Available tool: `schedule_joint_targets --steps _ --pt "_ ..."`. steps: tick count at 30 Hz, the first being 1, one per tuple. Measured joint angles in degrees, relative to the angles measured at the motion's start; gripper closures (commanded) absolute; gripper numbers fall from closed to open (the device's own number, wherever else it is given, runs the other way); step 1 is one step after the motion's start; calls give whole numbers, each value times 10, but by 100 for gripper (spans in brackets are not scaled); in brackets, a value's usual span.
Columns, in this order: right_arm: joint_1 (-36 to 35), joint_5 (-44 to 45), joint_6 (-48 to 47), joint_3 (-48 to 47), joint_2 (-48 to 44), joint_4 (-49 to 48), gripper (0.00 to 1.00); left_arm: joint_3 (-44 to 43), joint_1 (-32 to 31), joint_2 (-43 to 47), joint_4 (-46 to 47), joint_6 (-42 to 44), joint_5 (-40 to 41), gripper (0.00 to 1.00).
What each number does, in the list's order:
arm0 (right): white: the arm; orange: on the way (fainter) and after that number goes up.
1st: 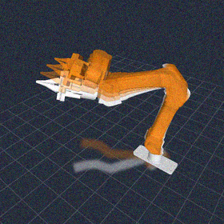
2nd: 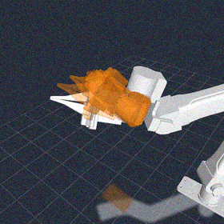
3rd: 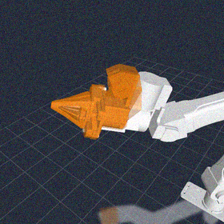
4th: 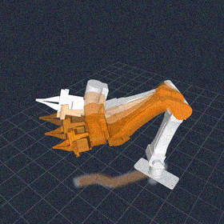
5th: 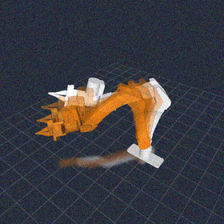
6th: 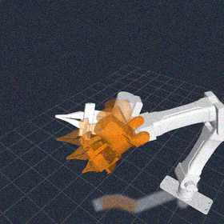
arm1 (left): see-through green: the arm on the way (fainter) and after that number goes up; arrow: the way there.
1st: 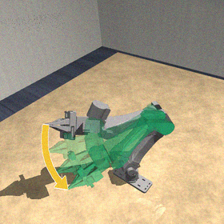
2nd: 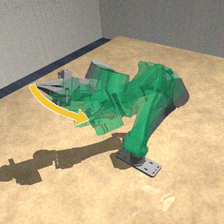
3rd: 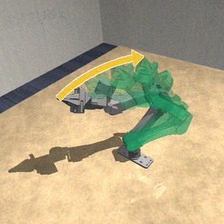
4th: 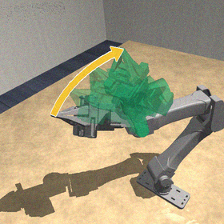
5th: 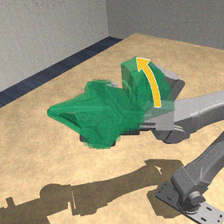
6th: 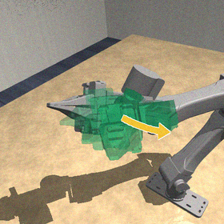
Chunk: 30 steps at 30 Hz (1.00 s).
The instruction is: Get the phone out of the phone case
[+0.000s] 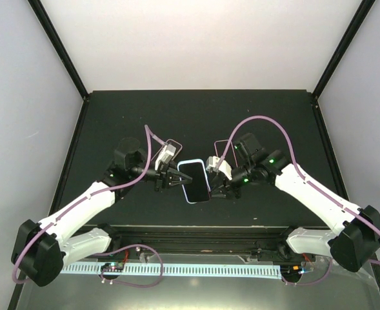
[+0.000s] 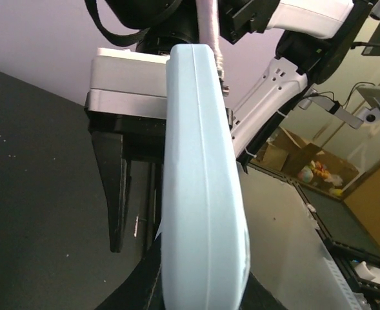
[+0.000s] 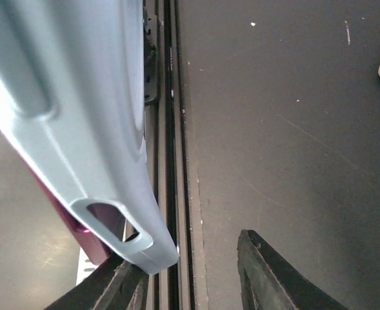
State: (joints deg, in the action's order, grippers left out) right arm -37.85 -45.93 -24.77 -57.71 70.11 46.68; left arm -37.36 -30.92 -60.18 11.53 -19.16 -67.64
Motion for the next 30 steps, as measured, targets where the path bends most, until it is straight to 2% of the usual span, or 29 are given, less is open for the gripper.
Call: schedule_joint_targets --steps 12,14,18,21,22,24,25,27,30 --pt "1 -38 100 0 0 -35 61 0 0 2 14 -15 -3 99" --pt "4 -57 122 -1 0 -44 68 0 -2 2 28 -30 3 98" --pt "10 -96 162 -12 1 -56 88 0 -7 8 53 -55 30 98" --pt "13 -106 179 -14 -1 -67 98 0 -10 14 56 -75 65 97" --pt "16 -106 183 -13 -2 -72 99 0 -11 17 56 -82 83 92" --pt "21 -106 195 -4 -5 -90 99 0 -17 25 50 -99 123 67" --pt "24 -109 201 4 -8 -104 99 1 -21 30 47 -109 150 60" --pt "20 -115 220 23 -19 -140 99 1 -29 31 52 -125 211 47" --pt "16 -116 267 57 -35 -198 99 1 -30 17 51 -151 284 37"
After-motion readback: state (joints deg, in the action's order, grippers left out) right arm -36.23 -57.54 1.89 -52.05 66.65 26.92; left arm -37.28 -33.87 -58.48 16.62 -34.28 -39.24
